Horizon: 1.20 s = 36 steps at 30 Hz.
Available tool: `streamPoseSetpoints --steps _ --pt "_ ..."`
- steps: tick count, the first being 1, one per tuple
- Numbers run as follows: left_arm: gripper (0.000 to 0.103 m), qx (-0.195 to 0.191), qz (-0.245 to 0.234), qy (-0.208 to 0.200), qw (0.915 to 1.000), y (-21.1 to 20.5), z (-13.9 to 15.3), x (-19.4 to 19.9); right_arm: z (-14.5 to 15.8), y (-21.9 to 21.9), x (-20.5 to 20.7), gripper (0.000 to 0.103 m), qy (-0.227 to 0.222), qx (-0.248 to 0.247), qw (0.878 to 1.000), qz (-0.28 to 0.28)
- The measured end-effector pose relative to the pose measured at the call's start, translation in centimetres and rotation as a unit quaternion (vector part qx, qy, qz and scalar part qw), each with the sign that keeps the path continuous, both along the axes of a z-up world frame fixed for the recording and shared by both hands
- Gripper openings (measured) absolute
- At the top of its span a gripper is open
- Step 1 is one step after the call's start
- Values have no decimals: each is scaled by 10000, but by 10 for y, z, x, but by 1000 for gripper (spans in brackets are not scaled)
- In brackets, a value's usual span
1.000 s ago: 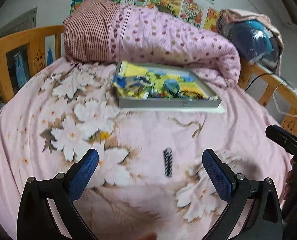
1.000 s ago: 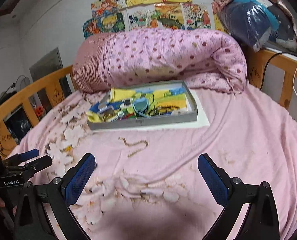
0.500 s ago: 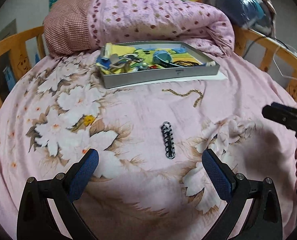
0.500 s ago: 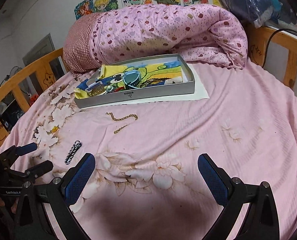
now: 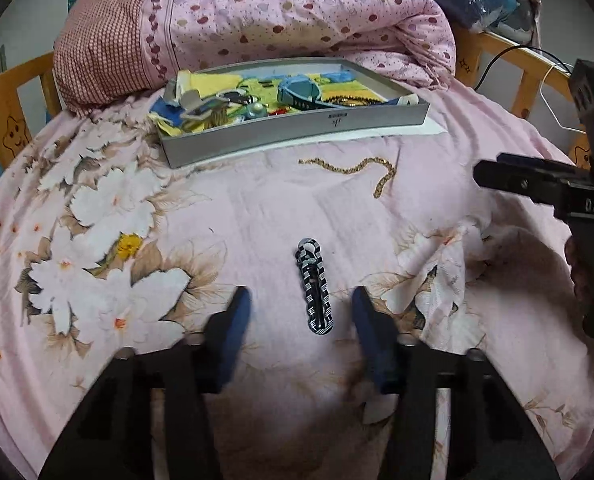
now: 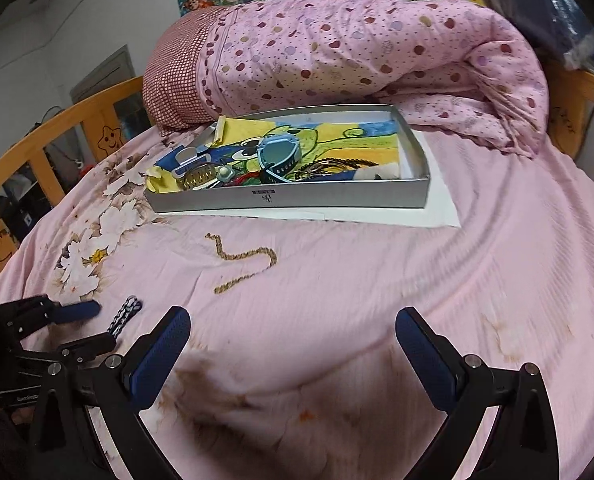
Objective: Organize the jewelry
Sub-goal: 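Grasp the black-and-white beaded bracelet with the left tool, then grasp the gold chain with the right tool while the left tool holds the bracelet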
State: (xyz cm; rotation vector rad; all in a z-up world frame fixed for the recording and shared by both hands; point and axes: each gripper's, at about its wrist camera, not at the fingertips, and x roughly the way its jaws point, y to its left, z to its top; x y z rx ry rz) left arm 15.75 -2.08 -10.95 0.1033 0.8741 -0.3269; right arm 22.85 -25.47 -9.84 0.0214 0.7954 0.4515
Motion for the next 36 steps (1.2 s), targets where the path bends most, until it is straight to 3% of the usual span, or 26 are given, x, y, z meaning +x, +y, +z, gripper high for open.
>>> streamPoseSetpoints --steps 7,15,20,31,34,36 --pt "21 136 -26 17 9999 -8 -4 11 -8 13 22 103 65 32 9991 415" --pt "12 392 21 -8 9992 -16 -10 29 -17 41 47 103 171 -126 9949 983" --pt "11 283 113 41 9995 -12 -9 39 -29 49 66 87 357 -178 9930 1114" --pt "11 31 266 125 9996 -7 -7 54 -38 61 81 71 525 -169 9896 1329" --pt "11 -56 302 148 9994 -6 -7 56 -39 65 79 55 532 -201 9878 1448" --pt "11 -87 309 155 9994 -5 -7 56 -39 67 77 52 514 -230 9872 1490"
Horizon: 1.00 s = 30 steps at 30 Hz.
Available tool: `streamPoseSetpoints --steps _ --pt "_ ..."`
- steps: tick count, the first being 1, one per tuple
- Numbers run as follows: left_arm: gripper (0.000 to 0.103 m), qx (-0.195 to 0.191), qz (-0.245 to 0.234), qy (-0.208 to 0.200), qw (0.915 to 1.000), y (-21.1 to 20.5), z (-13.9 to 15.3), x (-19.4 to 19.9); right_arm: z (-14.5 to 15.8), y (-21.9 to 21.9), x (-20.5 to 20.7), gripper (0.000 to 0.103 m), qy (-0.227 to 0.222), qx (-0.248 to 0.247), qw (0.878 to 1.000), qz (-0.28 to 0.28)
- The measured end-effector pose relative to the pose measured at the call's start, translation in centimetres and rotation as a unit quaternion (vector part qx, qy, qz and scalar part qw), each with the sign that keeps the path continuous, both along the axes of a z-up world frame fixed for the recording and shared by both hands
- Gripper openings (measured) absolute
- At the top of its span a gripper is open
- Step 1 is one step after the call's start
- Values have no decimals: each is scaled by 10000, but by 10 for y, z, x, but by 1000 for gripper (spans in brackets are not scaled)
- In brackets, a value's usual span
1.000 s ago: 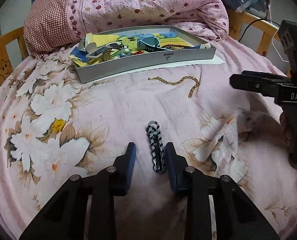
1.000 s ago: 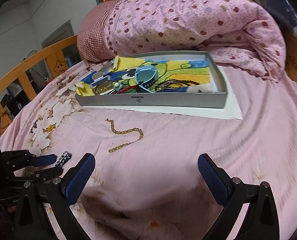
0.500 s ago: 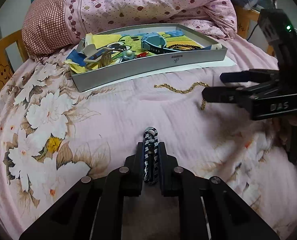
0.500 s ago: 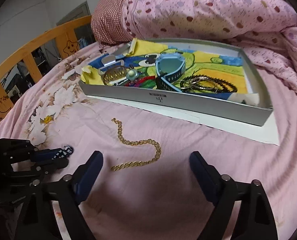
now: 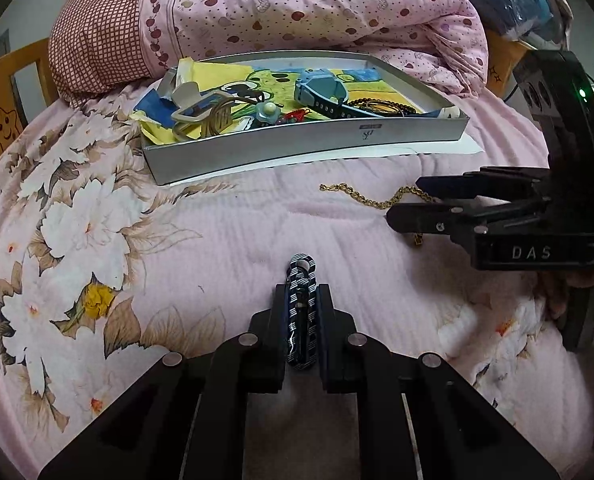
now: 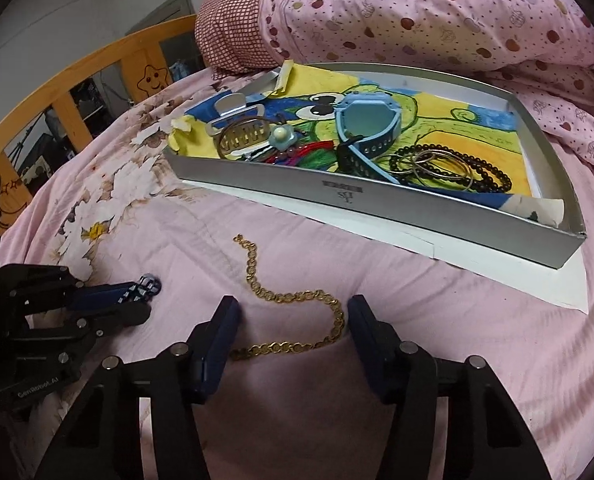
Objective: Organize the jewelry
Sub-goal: 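Grasp the gold chain with the right tool while the left tool holds the bracelet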
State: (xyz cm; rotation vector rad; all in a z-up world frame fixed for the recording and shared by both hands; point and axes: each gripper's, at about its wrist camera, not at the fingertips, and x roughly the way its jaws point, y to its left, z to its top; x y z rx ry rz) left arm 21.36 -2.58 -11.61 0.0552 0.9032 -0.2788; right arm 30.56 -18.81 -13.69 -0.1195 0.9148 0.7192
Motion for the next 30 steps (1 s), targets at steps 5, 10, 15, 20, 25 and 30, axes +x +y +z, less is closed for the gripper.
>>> streamPoseSetpoints --steps 5,10,15,20,25,30 --pt "11 -66 14 14 10000 2 1 0 -1 -2 -7 32 99 61 9999 40" --pt "11 -74 18 14 10000 2 1 1 -1 -3 -16 31 247 174 9995 69" --pt "11 -111 24 21 9999 4 1 1 0 1 -18 26 283 90 9995 -62" --pt "11 -187 69 35 9998 7 2 -1 -2 1 -17 6 316 43 9991 -274" --pt "10 -346 109 76 9993 12 6 -8 1 2 -25 4 511 185 9984 -168" --pt "10 -427 86 132 9990 16 10 -18 3 6 -43 4 958 506 9941 85"
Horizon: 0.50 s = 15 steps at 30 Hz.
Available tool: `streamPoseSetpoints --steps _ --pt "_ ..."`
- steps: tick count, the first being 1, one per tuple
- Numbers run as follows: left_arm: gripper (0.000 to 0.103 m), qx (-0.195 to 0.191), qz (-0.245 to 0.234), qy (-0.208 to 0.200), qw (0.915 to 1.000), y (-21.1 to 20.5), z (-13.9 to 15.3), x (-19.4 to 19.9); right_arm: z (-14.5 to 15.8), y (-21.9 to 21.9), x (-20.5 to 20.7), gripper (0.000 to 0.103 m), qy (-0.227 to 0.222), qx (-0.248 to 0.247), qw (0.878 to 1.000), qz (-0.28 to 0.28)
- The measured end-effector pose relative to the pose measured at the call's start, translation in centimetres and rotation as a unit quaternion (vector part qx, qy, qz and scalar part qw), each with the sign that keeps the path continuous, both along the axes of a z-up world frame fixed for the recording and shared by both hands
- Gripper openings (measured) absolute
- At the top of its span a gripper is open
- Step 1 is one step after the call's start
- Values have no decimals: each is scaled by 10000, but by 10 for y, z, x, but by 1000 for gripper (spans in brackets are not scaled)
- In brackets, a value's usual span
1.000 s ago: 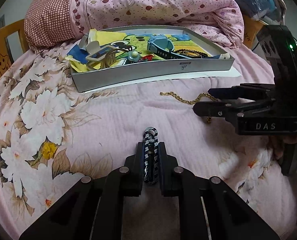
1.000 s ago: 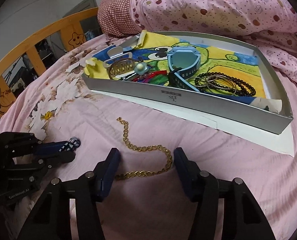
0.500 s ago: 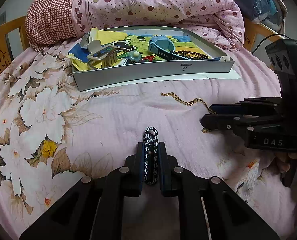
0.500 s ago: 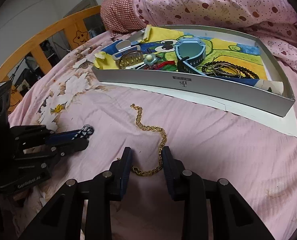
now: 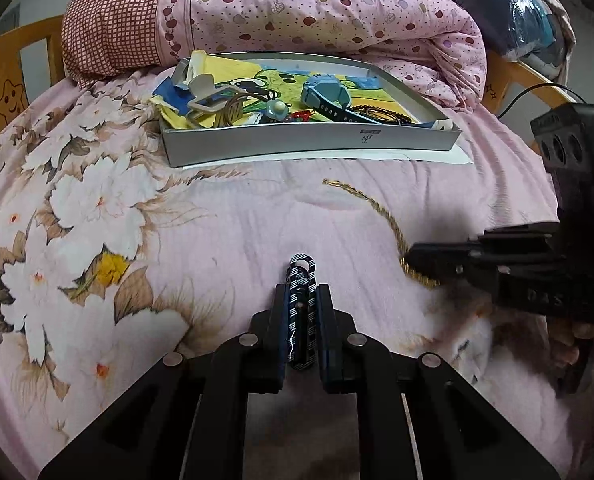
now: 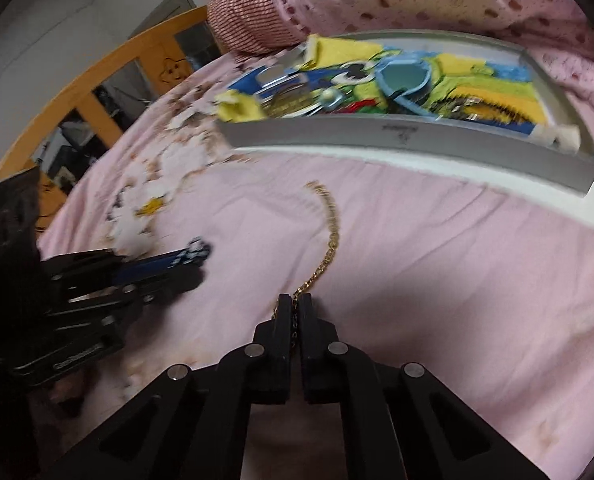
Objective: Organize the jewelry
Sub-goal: 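Grasp the gold chain with the right tool while the left tool holds the bracelet, then carry the bracelet into the tray with the left tool while the right tool carries the chain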
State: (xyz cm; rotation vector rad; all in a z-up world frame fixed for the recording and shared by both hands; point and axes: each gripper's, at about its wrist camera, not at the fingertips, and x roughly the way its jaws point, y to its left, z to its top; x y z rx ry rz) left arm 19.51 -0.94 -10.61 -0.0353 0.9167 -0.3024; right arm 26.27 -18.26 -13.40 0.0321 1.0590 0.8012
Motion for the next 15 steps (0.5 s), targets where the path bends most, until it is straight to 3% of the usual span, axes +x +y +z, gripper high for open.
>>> streamPoseSetpoints --steps 8,15 --pt "10 -85 30 75 9999 6 8 -22 6 -8 -20 4 739 953 9925 -204" --pt "10 -183 179 -77 9996 12 28 -17 29 -17 -17 4 917 1842 9767 -603"
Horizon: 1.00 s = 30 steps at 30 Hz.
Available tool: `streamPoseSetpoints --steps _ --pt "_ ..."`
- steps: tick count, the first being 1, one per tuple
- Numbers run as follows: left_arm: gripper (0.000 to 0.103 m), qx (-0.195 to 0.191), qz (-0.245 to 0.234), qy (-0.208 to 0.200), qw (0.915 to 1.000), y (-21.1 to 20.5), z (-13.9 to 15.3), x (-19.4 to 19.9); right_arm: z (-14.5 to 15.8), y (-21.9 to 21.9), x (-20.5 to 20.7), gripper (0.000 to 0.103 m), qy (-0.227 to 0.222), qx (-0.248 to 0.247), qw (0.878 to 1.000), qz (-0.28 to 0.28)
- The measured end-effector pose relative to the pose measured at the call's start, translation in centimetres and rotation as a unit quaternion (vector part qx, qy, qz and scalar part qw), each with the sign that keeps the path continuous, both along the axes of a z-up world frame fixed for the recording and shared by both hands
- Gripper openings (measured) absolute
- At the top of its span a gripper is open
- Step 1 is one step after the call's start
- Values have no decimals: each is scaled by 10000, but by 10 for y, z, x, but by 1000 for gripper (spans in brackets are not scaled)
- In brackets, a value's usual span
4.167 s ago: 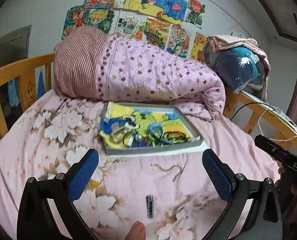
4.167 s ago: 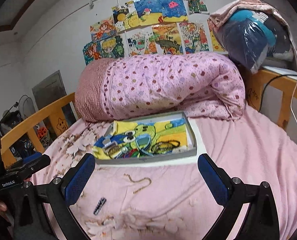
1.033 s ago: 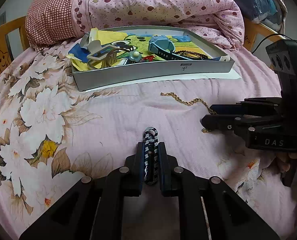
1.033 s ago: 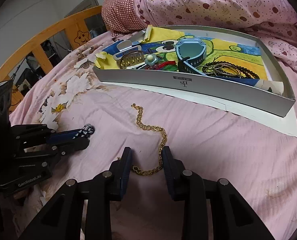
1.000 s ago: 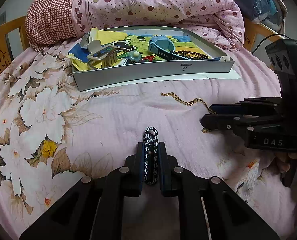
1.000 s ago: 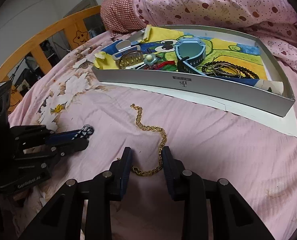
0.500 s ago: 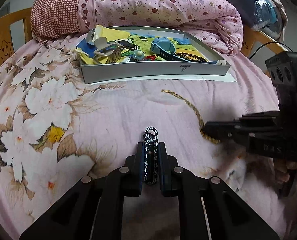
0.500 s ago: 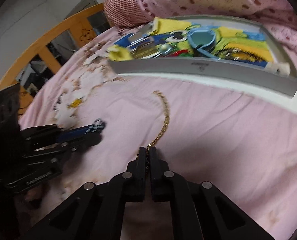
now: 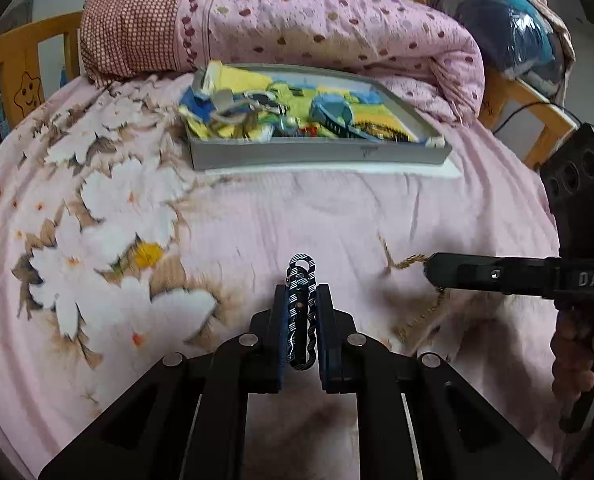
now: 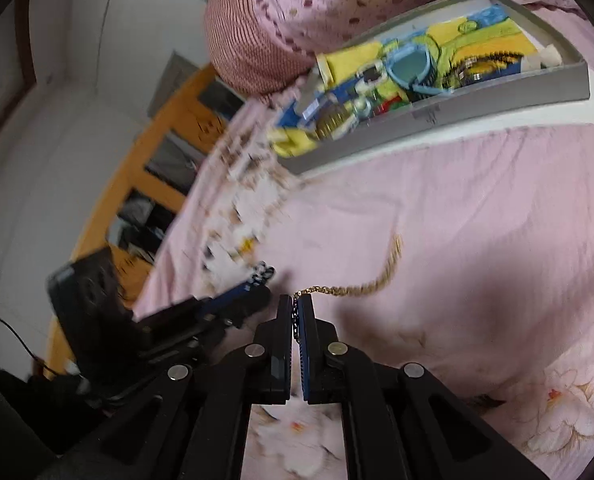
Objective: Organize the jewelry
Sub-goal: 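Carry the bracelet into the tray with the left tool while the right tool carries the chain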
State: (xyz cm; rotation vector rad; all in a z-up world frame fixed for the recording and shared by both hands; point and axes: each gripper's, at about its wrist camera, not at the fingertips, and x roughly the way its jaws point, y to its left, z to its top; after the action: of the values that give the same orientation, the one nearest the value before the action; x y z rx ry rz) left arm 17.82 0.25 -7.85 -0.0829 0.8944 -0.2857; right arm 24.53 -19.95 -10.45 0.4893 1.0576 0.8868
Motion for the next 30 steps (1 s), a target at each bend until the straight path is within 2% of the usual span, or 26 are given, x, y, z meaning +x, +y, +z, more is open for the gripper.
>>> streamPoseSetpoints --steps 7,14,18,23,30 --pt "10 42 30 -346 9994 4 28 34 45 0 25 4 -477 201 9983 -253" --pt "10 206 -57 -680 9975 1 52 86 94 -4 76 4 -1068 76 9932 -451" --pt "10 204 -72 -853 9961 -3 60 119 108 -7 105 4 -1293 -92 9896 -624" --pt "10 1 3 -817 9967 -11 55 154 104 -8 132 4 -1444 -545 9840 -894" --pt "10 -121 -8 -525 9985 -23 31 186 67 -7 157 4 -1297 -1092 9801 -1033"
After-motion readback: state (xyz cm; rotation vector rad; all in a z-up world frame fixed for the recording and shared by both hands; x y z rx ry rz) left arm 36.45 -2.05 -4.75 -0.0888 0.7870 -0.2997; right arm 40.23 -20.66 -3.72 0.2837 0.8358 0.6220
